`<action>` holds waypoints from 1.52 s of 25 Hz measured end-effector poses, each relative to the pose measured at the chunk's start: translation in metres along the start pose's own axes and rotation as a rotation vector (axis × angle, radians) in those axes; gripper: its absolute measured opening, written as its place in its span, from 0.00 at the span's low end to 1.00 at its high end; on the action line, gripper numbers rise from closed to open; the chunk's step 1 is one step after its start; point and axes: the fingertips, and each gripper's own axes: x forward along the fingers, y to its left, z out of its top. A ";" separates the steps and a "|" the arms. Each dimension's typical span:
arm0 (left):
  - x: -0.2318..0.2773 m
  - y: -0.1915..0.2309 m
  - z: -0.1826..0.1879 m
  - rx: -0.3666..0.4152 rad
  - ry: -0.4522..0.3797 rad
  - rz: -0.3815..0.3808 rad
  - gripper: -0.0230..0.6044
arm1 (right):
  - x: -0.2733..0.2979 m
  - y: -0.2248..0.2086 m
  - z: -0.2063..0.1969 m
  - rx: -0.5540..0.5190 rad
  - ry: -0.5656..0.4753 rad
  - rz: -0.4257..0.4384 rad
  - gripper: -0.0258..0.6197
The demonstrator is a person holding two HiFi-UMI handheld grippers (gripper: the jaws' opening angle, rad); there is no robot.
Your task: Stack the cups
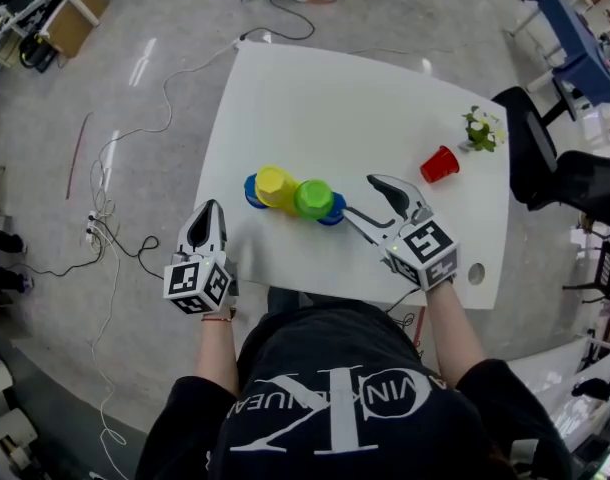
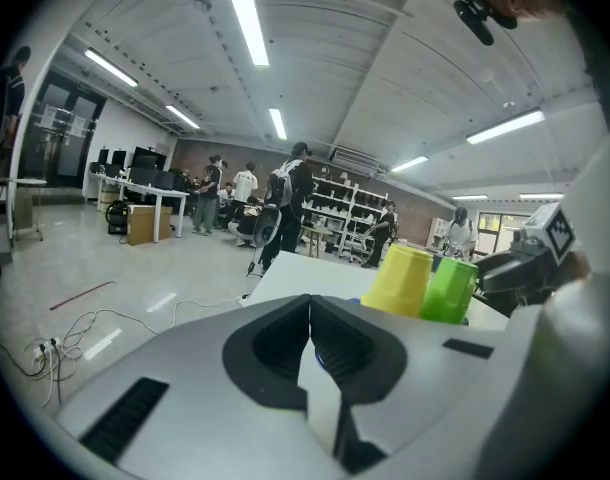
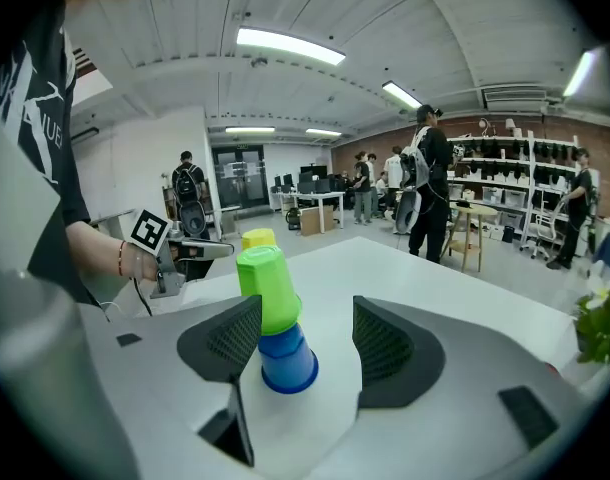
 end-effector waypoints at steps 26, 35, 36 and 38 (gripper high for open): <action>-0.014 -0.036 -0.029 -0.055 0.035 0.108 0.04 | -0.052 -0.190 -0.148 -1.133 0.872 -0.235 0.54; -0.023 -0.039 -0.032 -0.063 0.033 0.126 0.04 | -0.046 -0.186 -0.145 -1.152 0.809 -0.229 0.43; -0.024 -0.040 -0.032 -0.063 0.032 0.127 0.04 | -0.045 -0.183 -0.140 -1.125 0.773 -0.239 0.43; -0.024 -0.040 -0.031 -0.061 0.028 0.123 0.04 | -0.044 -0.174 -0.129 -1.061 0.697 -0.258 0.42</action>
